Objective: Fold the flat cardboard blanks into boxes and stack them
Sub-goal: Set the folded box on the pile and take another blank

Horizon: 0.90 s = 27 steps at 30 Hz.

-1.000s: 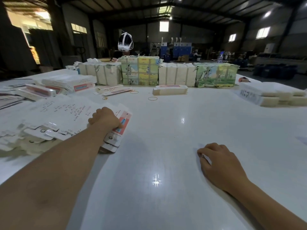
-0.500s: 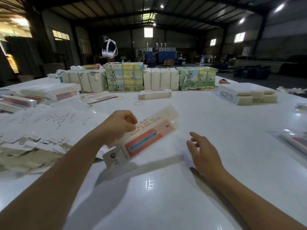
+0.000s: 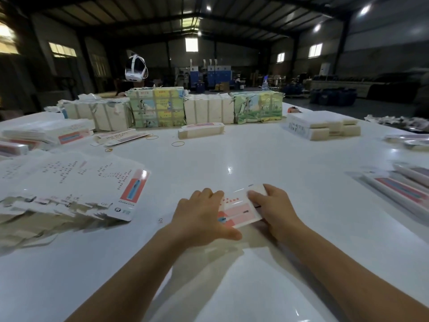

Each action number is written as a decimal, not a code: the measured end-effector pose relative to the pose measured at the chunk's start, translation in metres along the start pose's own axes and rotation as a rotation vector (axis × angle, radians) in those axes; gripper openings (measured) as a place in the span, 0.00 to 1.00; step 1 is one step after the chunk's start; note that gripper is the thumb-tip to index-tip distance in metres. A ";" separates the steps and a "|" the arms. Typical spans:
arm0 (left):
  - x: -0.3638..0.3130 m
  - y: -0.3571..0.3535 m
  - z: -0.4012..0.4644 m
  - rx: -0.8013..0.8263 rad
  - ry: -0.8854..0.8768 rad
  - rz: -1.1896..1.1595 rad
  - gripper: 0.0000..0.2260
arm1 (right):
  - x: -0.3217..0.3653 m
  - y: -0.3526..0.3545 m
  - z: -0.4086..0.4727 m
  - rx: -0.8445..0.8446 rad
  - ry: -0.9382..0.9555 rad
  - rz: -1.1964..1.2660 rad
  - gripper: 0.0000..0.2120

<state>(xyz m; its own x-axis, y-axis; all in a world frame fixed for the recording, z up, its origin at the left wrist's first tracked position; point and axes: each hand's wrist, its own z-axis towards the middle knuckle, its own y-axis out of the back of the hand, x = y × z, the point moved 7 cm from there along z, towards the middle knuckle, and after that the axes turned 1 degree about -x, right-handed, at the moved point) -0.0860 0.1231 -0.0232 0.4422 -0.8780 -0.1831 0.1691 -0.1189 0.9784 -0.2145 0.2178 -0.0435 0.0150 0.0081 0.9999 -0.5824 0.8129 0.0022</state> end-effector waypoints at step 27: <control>0.008 0.028 -0.026 -0.504 0.095 0.085 0.30 | 0.008 -0.033 -0.028 0.445 0.026 0.107 0.04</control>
<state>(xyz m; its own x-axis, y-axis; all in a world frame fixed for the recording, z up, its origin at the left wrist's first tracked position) -0.0548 0.1246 0.0000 0.5472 -0.8259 -0.1358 0.5216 0.2096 0.8270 -0.1719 0.2073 -0.0362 -0.0473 0.0977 0.9941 -0.8741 0.4776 -0.0886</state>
